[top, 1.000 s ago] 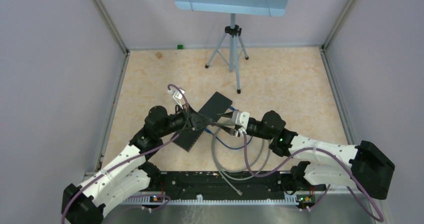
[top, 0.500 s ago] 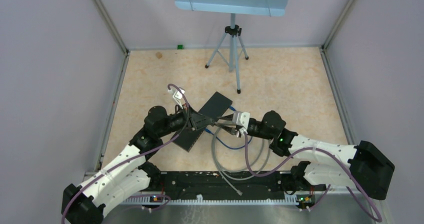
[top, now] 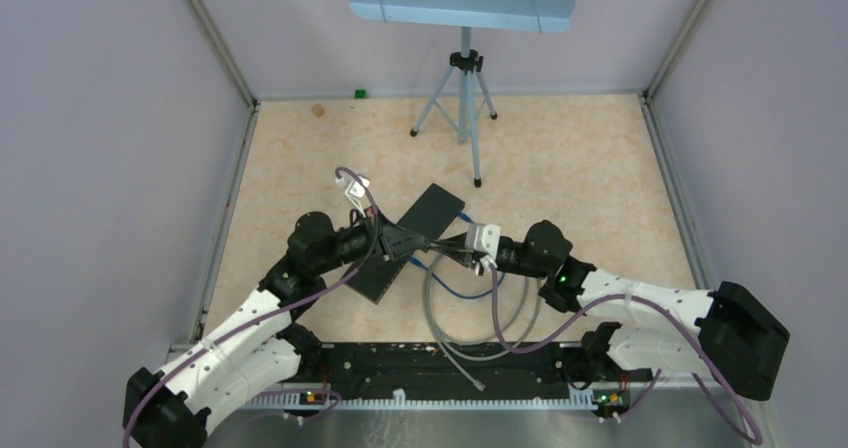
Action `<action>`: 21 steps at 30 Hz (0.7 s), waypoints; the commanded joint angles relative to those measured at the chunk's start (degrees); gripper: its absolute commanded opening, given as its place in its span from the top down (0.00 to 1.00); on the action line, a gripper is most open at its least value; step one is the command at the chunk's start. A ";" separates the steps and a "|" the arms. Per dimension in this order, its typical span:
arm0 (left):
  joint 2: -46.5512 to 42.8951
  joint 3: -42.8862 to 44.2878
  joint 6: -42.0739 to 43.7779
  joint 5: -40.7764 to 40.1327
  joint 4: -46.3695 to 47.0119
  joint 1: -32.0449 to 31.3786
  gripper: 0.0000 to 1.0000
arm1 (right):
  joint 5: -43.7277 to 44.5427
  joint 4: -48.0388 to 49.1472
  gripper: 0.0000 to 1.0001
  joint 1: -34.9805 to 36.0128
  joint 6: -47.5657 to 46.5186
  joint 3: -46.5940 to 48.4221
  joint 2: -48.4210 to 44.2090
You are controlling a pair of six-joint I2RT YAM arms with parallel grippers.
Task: Insert the plug into the switch port
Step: Pick up the connector from the center of the board.
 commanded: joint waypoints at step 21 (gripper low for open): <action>-0.72 10.27 12.05 -5.91 -9.21 4.57 0.05 | 2.54 -7.23 1.00 -0.83 3.89 3.23 -2.70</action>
